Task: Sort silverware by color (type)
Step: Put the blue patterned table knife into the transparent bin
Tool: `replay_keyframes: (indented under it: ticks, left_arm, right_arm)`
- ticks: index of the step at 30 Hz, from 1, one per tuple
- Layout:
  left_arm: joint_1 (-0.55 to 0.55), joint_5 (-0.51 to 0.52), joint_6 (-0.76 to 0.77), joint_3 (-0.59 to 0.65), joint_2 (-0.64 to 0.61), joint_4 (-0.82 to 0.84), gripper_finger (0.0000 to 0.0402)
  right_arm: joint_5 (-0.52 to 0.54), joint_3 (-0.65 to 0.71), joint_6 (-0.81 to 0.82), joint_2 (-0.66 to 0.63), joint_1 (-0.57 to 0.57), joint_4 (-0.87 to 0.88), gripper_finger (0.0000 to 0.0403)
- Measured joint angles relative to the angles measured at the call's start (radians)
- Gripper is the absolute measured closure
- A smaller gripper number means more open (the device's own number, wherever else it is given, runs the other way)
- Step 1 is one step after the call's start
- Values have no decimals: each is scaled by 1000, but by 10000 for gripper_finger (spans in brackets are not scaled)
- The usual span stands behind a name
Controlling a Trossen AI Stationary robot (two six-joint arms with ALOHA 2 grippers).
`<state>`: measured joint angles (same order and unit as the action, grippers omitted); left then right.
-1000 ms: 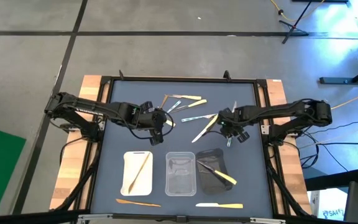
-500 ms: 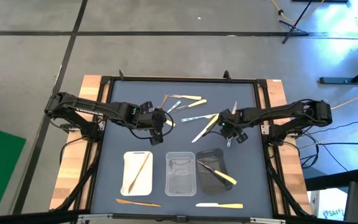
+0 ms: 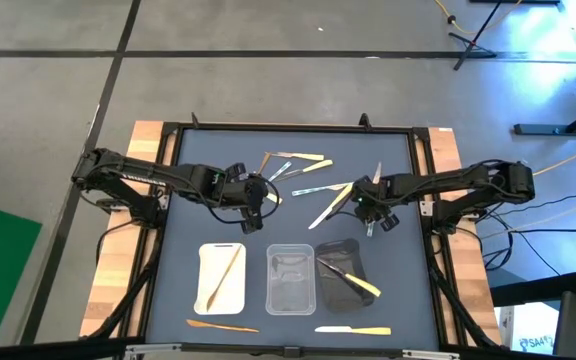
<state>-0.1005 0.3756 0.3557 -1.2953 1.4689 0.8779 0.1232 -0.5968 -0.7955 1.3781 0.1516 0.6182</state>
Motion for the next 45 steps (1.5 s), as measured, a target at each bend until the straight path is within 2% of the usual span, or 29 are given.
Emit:
replay_keyframes:
  ticks: [6, 15, 20, 34, 45]
  left_arm:
    - [0, 0, 0, 0, 0, 0, 292]
    - [0, 0, 1, 0, 0, 0, 292]
    - [0, 0, 1, 0, 0, 0, 292]
    - [0, 0, 1, 0, 0, 0, 292]
    - [0, -25, 0, -2, -53, 26, 292]
  right_arm:
    - [-15, 1, 0, 1, 0, 2, 249]
    - [-30, 2, 0, 1, 0, 7, 315]
    - [-30, 3, 0, 2, 0, 8, 335]
    - [-29, 3, 0, 2, 0, 5, 343]
    - [-28, -1, 3, 2, -1, 9, 343]
